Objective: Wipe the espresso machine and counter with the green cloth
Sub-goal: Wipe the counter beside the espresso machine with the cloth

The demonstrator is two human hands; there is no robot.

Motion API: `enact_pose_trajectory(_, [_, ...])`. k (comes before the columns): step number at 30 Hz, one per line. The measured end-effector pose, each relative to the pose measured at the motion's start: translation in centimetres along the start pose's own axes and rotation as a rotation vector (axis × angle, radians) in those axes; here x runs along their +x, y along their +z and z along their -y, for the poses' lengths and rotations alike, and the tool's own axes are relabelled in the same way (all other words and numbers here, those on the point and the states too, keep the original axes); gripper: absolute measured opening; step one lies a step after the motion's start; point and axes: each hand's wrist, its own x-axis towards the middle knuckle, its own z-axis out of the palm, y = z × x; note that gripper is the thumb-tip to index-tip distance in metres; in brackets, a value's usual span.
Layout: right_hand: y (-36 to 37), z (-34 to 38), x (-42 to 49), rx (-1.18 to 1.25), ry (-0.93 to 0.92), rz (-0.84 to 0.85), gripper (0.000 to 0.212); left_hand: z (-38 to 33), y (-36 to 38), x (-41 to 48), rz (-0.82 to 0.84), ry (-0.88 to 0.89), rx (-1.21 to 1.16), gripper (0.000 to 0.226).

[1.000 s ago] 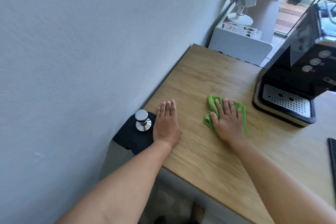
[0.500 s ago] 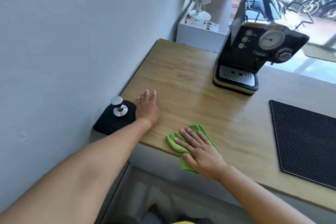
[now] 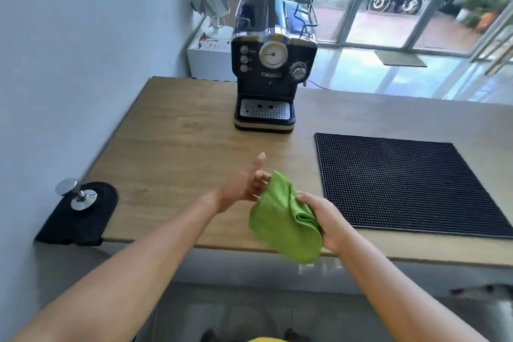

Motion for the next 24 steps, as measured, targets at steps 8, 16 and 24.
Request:
enact_pose_trajectory(8, [-9.4, 0.5, -1.1, -0.022, -0.087, 0.138, 0.055, -1.9, 7.9, 5.1, -0.260, 0.049, 0.189, 0.014])
enact_pose_trajectory(16, [-16.2, 3.1, -2.8, -0.238, -0.253, -0.191, 0.023, -2.1, 12.6, 9.0, -0.263, -0.015, 0.145, 0.014])
enact_pose_trajectory(24, [-20.3, 8.9, 1.4, -0.531, -0.377, -0.448, 0.011, -2.2, 15.1, 14.8, -0.429, -0.048, 0.271, 0.014])
